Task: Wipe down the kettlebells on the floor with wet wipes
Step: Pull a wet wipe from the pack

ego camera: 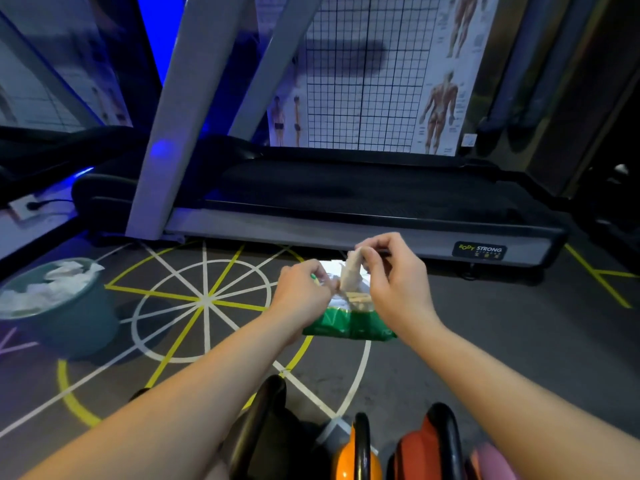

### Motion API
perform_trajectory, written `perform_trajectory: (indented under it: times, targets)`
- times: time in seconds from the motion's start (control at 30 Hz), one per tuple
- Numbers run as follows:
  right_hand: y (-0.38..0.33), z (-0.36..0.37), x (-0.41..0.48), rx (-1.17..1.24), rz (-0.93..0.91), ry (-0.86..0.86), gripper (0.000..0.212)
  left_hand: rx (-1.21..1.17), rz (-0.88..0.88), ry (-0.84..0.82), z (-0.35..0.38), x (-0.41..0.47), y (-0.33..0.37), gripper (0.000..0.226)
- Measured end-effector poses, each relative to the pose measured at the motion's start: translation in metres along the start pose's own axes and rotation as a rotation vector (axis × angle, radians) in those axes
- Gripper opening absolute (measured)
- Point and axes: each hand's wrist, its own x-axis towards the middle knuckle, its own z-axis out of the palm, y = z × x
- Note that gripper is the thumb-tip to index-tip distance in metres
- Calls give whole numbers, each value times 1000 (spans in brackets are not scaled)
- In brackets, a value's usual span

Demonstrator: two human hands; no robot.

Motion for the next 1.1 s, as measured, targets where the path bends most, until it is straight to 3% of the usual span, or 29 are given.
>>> perform_trajectory:
  times: [0.17,0.23,0.4,0.53,0.67,0.83,0.93,1.1]
  targets:
    - [9,-16,11,123,229,-95,3,44,90,29,-5,-2,-5,21]
    - [11,-23,8,232,330,-174,10,104,103,44,-8,-2,-10,20]
    - [22,-31,3,-14,287,-373,17,188,176,27,-11,-1,-17,17]
    - [18,-27,-4,104,353,-484,5,226,235,43,-8,-4,-13,13]
    - [20,-27,-2,82,345,-492,2,267,246,33,-3,-6,-13,12]
    - [17,-30,-6,135,387,-547,42,311,265,28,-3,-5,-15,13]
    - [16,-25,-10,44,345,-568,24,344,294,27,-1,-6,-14,12]
    - [11,-20,-6,155,321,-306,7,342,245,23,-3,-4,-19,15]
